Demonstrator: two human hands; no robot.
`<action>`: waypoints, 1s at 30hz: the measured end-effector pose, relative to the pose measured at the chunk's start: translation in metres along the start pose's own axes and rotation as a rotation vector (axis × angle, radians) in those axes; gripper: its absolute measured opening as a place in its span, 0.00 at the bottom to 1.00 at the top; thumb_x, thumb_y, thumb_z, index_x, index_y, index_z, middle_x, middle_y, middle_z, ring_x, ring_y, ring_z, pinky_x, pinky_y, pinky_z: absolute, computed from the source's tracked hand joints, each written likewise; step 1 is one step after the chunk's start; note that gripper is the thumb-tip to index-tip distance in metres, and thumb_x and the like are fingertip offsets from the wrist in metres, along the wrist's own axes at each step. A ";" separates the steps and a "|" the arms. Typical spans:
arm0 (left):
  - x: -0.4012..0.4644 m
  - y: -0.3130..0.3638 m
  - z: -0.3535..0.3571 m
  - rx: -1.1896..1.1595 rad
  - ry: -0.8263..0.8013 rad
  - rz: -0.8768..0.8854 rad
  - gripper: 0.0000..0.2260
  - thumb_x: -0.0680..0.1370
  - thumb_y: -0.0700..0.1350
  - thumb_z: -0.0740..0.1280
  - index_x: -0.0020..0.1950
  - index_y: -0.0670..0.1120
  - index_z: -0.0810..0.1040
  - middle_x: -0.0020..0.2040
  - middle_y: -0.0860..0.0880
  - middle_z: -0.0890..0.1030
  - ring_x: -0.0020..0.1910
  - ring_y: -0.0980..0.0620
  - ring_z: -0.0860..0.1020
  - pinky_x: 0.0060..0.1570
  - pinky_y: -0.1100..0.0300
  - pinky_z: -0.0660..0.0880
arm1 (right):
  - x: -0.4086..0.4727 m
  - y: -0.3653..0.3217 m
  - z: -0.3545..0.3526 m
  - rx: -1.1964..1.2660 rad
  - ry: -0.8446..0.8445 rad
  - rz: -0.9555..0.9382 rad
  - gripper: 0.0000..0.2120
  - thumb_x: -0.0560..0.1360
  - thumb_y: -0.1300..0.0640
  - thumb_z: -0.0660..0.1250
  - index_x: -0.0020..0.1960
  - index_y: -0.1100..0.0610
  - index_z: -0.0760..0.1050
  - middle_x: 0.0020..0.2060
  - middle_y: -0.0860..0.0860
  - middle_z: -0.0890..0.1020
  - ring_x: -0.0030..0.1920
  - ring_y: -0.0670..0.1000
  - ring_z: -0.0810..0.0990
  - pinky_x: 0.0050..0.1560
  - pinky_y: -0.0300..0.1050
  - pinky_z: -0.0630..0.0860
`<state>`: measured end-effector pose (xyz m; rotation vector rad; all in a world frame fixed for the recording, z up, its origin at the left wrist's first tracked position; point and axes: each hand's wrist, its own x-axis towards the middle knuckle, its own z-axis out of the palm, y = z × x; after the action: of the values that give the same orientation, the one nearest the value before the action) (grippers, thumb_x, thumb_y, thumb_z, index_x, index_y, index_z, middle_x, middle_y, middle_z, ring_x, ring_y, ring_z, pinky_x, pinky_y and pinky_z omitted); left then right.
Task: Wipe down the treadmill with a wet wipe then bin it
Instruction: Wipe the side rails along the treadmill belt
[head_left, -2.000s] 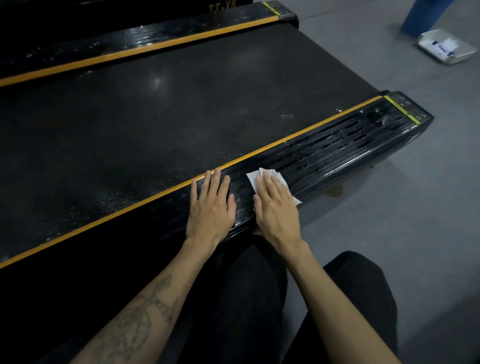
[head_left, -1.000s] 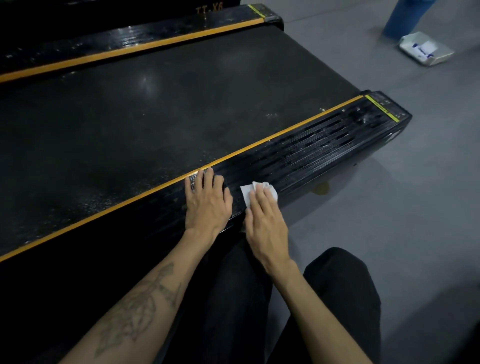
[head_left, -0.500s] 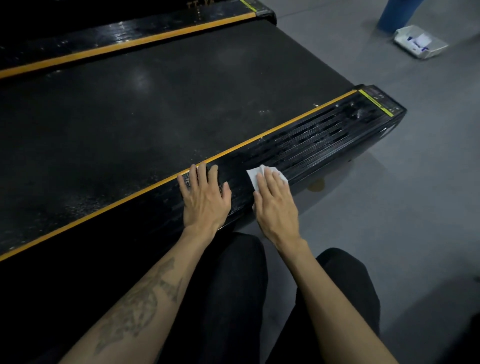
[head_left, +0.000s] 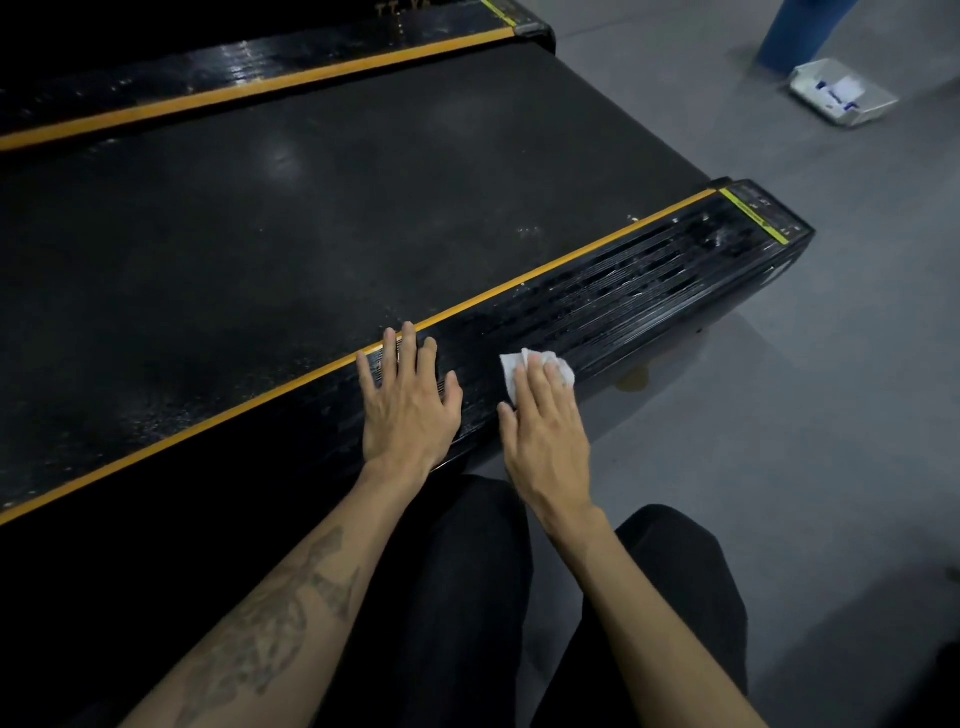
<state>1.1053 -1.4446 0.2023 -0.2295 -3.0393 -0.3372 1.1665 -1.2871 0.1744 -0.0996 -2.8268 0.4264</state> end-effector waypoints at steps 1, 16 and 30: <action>0.000 0.000 0.000 0.005 0.001 0.000 0.26 0.85 0.56 0.53 0.81 0.45 0.63 0.84 0.43 0.56 0.83 0.43 0.51 0.80 0.36 0.49 | -0.001 -0.003 0.002 0.013 -0.006 -0.024 0.27 0.86 0.47 0.51 0.80 0.61 0.64 0.80 0.56 0.63 0.82 0.56 0.57 0.81 0.55 0.56; 0.007 0.001 0.005 0.052 -0.031 0.004 0.27 0.86 0.57 0.50 0.84 0.50 0.54 0.85 0.47 0.50 0.84 0.45 0.47 0.80 0.36 0.47 | 0.035 0.004 0.004 0.002 -0.031 -0.066 0.27 0.86 0.46 0.51 0.79 0.60 0.64 0.80 0.55 0.64 0.80 0.56 0.61 0.80 0.56 0.58; 0.010 0.003 0.004 0.045 -0.017 -0.007 0.26 0.86 0.56 0.50 0.84 0.50 0.57 0.85 0.47 0.53 0.84 0.44 0.50 0.80 0.36 0.48 | 0.034 0.018 -0.002 -0.033 -0.016 -0.048 0.27 0.86 0.46 0.49 0.80 0.59 0.65 0.80 0.55 0.63 0.80 0.56 0.60 0.80 0.56 0.59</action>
<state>1.0956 -1.4392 0.1997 -0.2202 -3.0613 -0.2686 1.1349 -1.2656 0.1798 -0.0352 -2.8463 0.3724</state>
